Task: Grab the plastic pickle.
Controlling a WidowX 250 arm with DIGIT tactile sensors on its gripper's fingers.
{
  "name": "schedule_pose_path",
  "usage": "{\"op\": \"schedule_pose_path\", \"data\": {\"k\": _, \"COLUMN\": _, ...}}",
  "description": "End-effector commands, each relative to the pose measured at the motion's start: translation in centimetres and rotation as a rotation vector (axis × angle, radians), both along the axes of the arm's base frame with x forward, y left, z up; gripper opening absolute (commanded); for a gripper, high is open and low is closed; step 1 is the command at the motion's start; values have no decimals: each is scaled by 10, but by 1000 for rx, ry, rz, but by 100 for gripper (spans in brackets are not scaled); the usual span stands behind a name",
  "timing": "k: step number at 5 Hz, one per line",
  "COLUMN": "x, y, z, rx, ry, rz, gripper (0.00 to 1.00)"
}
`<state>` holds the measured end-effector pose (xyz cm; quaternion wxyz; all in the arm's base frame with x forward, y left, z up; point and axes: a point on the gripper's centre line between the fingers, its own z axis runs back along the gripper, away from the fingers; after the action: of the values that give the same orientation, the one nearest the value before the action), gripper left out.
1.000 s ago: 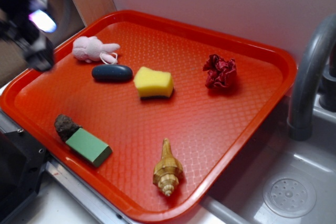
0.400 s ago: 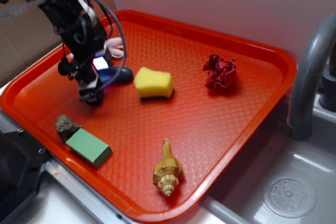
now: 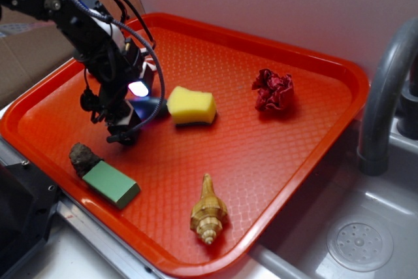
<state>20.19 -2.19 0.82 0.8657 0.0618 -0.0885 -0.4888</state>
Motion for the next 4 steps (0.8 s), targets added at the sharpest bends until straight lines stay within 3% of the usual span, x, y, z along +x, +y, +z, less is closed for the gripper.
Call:
{"op": "schedule_pose_path", "data": {"k": 1, "x": -24, "y": -16, "z": -24, "rx": -76, "ry": 129, "rz": 157, "gripper": 0}}
{"op": "schedule_pose_path", "data": {"k": 2, "x": -25, "y": -16, "z": -17, "rx": -84, "ry": 149, "rz": 254, "gripper": 0}}
{"op": "schedule_pose_path", "data": {"k": 3, "x": 23, "y": 28, "z": 32, "rx": -138, "ry": 80, "rz": 497, "gripper": 0}}
{"op": "schedule_pose_path", "data": {"k": 4, "x": 38, "y": 62, "z": 84, "rx": -96, "ry": 49, "rz": 748, "gripper": 0}}
